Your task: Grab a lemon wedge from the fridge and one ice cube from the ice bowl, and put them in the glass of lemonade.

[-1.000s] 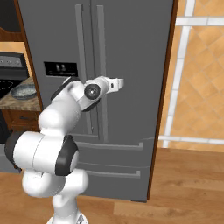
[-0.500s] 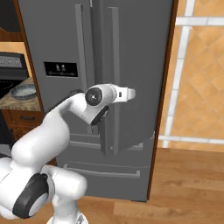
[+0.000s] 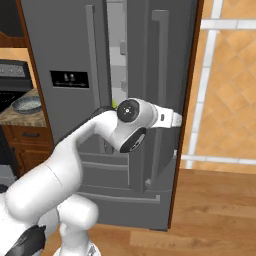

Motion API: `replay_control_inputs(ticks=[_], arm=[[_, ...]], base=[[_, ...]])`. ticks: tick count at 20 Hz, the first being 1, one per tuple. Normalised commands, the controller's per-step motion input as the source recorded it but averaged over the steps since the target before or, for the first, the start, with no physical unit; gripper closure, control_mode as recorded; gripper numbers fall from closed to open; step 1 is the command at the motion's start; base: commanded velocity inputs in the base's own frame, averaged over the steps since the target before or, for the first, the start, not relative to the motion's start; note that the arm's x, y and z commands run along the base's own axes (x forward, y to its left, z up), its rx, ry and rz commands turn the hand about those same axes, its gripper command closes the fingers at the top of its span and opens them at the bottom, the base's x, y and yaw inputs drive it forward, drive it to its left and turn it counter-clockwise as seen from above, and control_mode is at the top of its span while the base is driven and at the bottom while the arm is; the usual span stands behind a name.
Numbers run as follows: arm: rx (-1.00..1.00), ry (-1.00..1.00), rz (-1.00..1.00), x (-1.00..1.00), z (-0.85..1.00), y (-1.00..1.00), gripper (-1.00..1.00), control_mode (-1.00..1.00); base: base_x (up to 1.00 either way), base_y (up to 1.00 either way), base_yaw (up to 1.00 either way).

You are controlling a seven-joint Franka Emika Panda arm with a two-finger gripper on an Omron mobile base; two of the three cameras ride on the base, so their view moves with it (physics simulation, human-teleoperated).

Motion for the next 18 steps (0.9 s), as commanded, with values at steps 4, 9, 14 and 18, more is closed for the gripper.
replay_control_inputs(ticks=[4,9,14,18], arm=[[0.0,0.02,0.0,-0.69,0.23,-0.79,-1.0,-1.0],[-0.07,0.01,0.0,-0.56,0.36,0.2,-1.0,-1.0],[-0.27,-0.01,0.0,-0.38,0.3,0.94,-1.0,-1.0],[-0.32,0.0,0.05,-0.03,0.1,1.0,-1.0,-1.0]], base=[[0.0,0.0,0.0],[0.0,0.0,0.0],[0.0,0.0,0.0],[0.0,0.0,0.0]])
